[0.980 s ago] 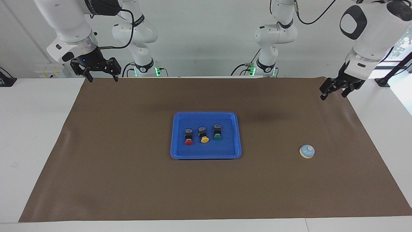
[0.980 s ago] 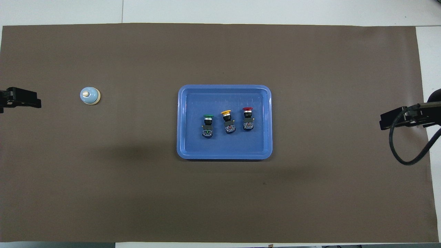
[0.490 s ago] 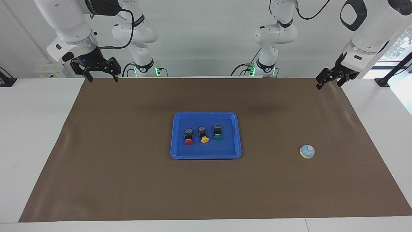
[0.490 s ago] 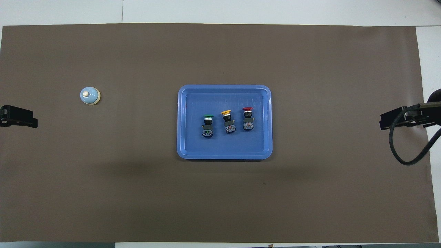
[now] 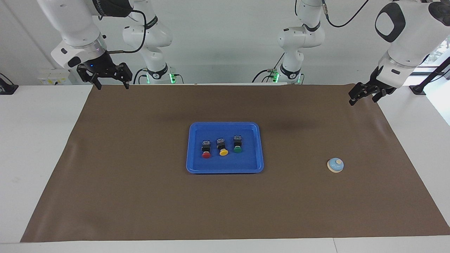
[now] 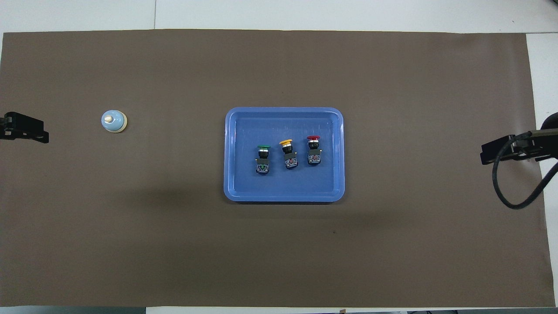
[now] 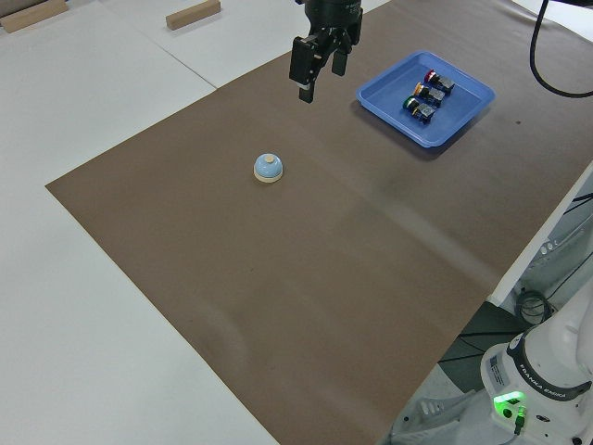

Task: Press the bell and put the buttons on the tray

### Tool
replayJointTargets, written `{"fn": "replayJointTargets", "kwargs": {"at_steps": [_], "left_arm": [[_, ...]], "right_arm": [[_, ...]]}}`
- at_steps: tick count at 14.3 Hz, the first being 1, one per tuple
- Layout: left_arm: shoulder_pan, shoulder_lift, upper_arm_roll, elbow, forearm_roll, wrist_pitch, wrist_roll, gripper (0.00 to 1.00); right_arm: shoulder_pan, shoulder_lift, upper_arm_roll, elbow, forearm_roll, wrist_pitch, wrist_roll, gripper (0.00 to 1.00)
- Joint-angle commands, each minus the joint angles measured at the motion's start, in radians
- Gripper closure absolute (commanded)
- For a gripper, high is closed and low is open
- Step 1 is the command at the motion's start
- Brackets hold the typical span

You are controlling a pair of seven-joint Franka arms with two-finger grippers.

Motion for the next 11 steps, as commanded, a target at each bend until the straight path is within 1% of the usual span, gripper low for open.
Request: {"fn": "replayJointTargets", "kwargs": {"at_steps": [1, 11], "left_arm": [[0.001, 0.020, -0.006, 0.047, 0.007, -0.079, -0.006, 0.00], [0.008, 0.001, -0.006, 0.019, 0.004, -0.072, -0.019, 0.00]], "right_arm": [[-0.017, -0.005, 0.013, -0.001, -0.009, -0.005, -0.016, 0.00], [-0.017, -0.005, 0.012, -0.001, -0.009, -0.005, -0.016, 0.00]]}}
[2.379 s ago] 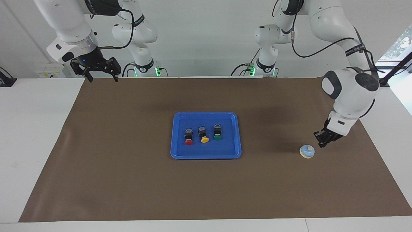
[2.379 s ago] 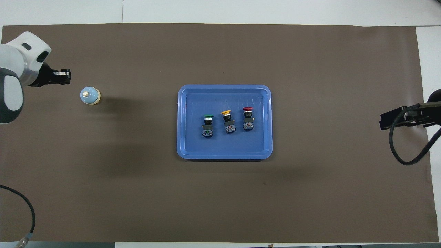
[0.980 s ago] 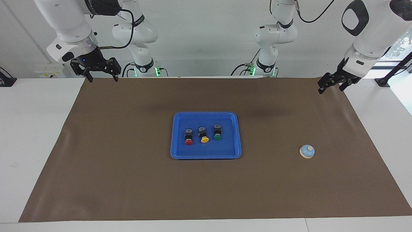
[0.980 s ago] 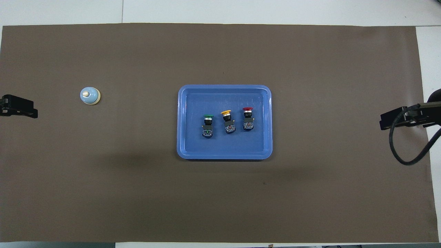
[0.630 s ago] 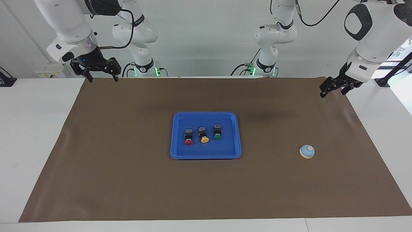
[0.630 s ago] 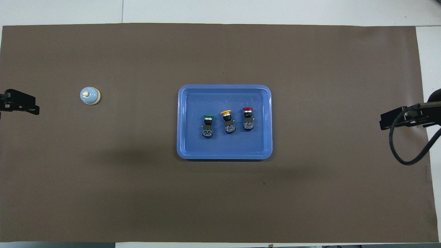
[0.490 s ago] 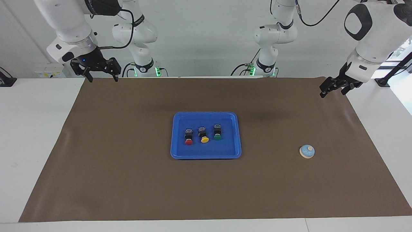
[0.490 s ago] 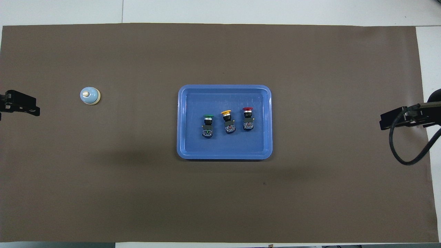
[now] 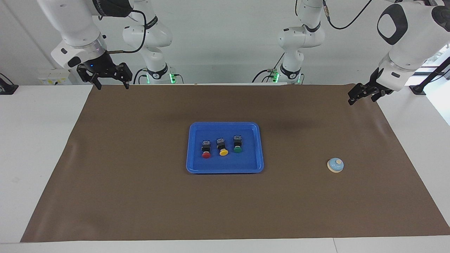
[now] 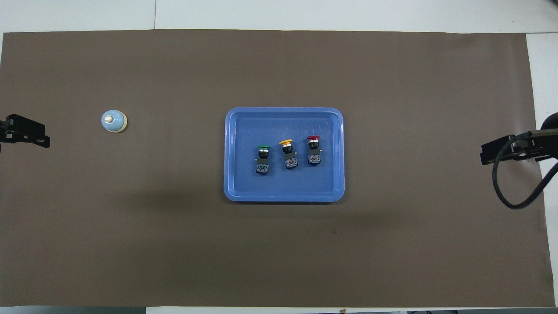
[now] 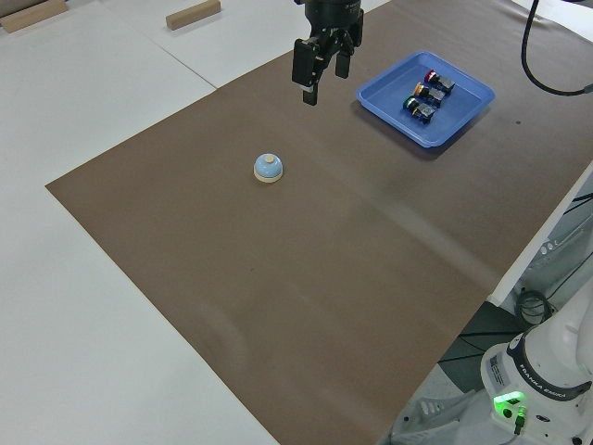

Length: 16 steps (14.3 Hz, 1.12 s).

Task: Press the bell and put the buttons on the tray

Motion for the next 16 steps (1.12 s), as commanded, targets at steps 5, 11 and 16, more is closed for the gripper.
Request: {"fn": "replayJointTargets", "kwargs": {"at_steps": [5, 11, 16], "left_arm": [[-0.007, 0.000, -0.005, 0.014, -0.024, -0.010, -0.004, 0.00], [-0.007, -0.008, -0.008, 0.013, -0.035, 0.002, 0.003, 0.00], [-0.007, -0.032, -0.002, -0.035, -0.027, 0.023, 0.002, 0.00]], "right_arm": [[-0.017, -0.005, 0.012, -0.001, -0.009, -0.005, -0.016, 0.00], [-0.017, -0.005, 0.012, -0.001, -0.009, -0.005, -0.016, 0.00], [-0.017, -0.005, 0.012, -0.001, -0.011, -0.005, -0.016, 0.00]]}}
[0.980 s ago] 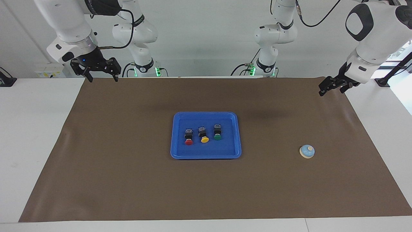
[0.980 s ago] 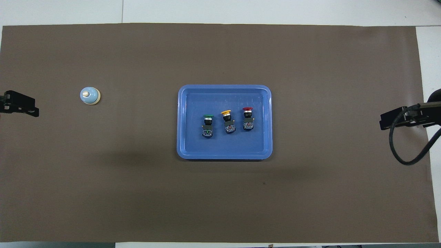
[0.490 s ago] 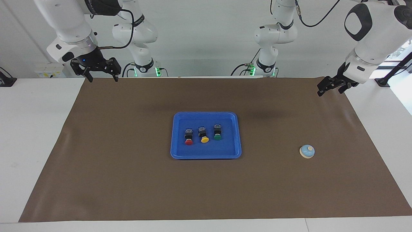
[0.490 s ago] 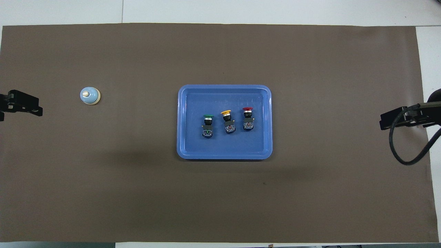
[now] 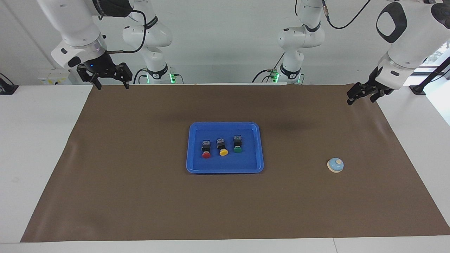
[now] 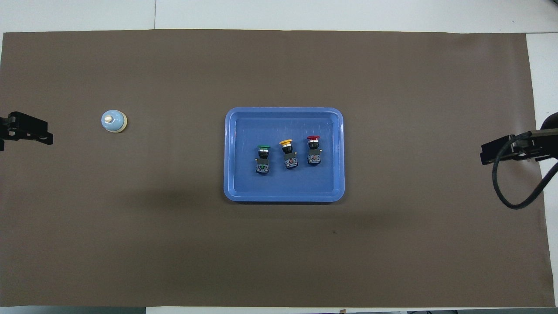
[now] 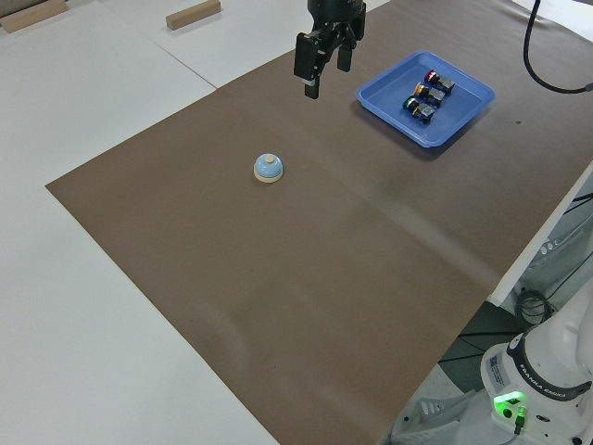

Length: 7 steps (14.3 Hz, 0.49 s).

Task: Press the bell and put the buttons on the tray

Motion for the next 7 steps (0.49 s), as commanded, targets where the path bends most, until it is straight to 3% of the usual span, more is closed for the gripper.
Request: {"fn": "replayJointTargets", "kwargs": {"at_steps": [1, 7], "left_arm": [[-0.004, -0.030, 0.000, -0.037, -0.010, 0.015, -0.001, 0.00], [-0.013, -0.019, -0.006, -0.009, -0.038, -0.022, 0.004, 0.00]], "right_arm": [[-0.017, -0.005, 0.012, -0.001, -0.011, -0.005, -0.016, 0.00], [-0.017, -0.005, 0.012, -0.001, -0.009, -0.005, -0.016, 0.00]]}}
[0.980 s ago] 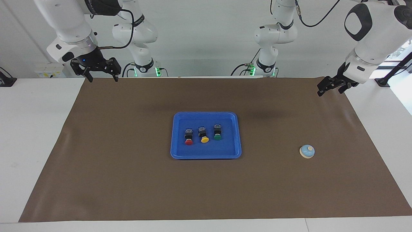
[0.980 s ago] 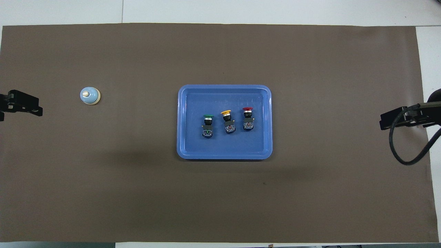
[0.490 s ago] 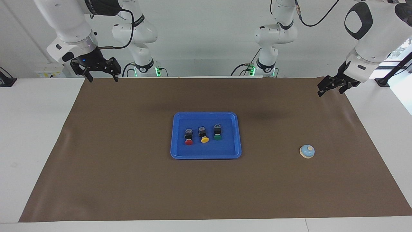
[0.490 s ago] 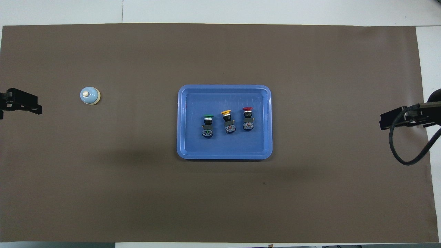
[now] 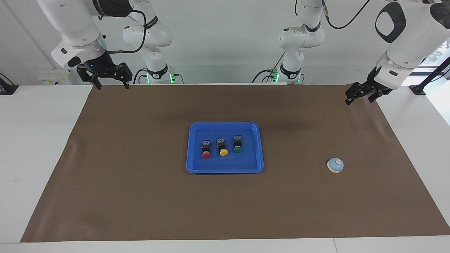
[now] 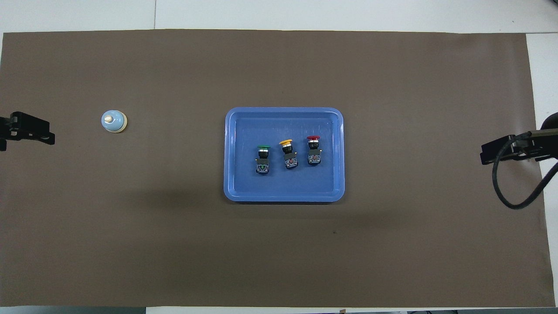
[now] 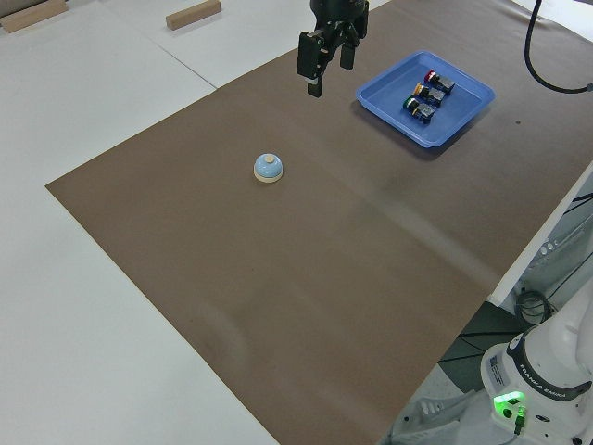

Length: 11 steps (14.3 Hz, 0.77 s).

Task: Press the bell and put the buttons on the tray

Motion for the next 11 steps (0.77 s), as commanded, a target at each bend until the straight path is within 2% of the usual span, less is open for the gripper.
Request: {"fn": "replayJointTargets", "kwargs": {"at_steps": [1, 11], "left_arm": [[-0.011, -0.017, 0.004, -0.010, -0.020, -0.016, 0.004, 0.00], [-0.011, -0.017, 0.004, -0.013, -0.011, -0.005, 0.024, 0.00]], "right_arm": [[-0.017, -0.005, 0.012, -0.001, -0.009, -0.005, -0.016, 0.00], [-0.017, -0.005, 0.013, -0.001, -0.009, -0.005, -0.016, 0.00]]}}
